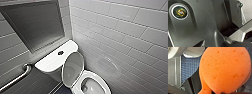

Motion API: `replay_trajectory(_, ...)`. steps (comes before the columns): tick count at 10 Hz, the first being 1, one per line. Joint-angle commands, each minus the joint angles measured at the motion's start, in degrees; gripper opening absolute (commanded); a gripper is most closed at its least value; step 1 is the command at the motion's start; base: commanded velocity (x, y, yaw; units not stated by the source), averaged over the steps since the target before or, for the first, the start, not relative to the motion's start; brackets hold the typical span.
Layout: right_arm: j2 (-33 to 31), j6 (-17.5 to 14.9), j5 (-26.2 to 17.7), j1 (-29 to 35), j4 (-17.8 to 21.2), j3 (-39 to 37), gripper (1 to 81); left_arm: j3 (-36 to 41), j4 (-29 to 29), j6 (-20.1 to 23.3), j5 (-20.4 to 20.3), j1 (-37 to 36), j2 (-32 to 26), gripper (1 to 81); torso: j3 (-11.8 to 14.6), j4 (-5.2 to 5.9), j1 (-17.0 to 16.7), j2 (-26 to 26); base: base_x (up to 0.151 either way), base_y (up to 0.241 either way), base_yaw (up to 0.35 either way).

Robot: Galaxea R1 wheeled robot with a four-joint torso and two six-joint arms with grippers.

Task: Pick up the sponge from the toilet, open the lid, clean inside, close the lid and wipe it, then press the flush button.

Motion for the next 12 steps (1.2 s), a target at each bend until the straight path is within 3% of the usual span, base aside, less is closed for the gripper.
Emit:
replay_trajectory(1, -7.07, -0.06, -1.19, 1.85, -1.43, 7.03, 1.0, -1.07, 0.43, 0.17, 0.71, -0.07, 0.00, 81.1, -1.37, 0.00, 3.54, -5.47, 0.000, 0.000, 0.000)
replay_trajectory(2, -10.41, 0.11, -2.15, 3.51, -2.30, 11.58, 1.0, -1.07, 0.17, 0.17, 0.71, -0.08, 0.00, 81.1, -0.98, 0.00, 0.96, -1.55, 0.000, 0.000, 0.000)
replay_trajectory(4, -15.44, 0.21, -3.82, 8.18, -2.92, 17.25, 1.0, -1.07, 0.17, 0.17, 0.71, -0.08, 0.44, 81.1, -1.51, 0.00, 1.97, -3.32, 0.000, 0.000, 0.000)
replay_trajectory(7, -19.31, 0.38, -6.46, 15.30, -4.15, 18.04, 1.0, -1.07, 0.08, 0.08, 0.88, 0.01, 1.23, 81.1, -1.72, 0.00, 2.19, -3.59, 0.000, 0.000, 0.000)
replay_trajectory(8, -21.23, 1.16, -6.81, 16.01, -5.38, 19.95, 1.0, -1.15, 0.00, 0.08, 0.88, -0.08, 1.49, 81.1, -1.72, 0.00, 2.19, -3.59, 0.000, 0.000, 0.000)
replay_trajectory(10, -23.61, 6.43, -9.61, 16.54, -4.52, 22.59, 1.0, -1.16, -0.01, 0.00, 0.97, -0.07, 1.75, 81.1, -1.75, 0.00, 2.21, -3.59, 0.000, 0.000, 0.000)
replay_trajectory(11, -24.50, 7.24, -10.86, 16.54, -1.61, 24.63, 1.0, -1.16, -0.09, 0.00, 1.15, -0.08, 1.84, 81.1, -1.76, 0.00, 2.21, -3.59, 0.000, 0.000, 0.000)
replay_trajectory(12, -25.19, 2.14, -12.85, 16.71, 7.26, 26.80, 1.0, -1.16, -0.09, -0.18, 2.02, -0.08, 2.02, 81.1, -1.76, 0.00, 2.21, -3.59, 0.000, 0.000, 0.000)
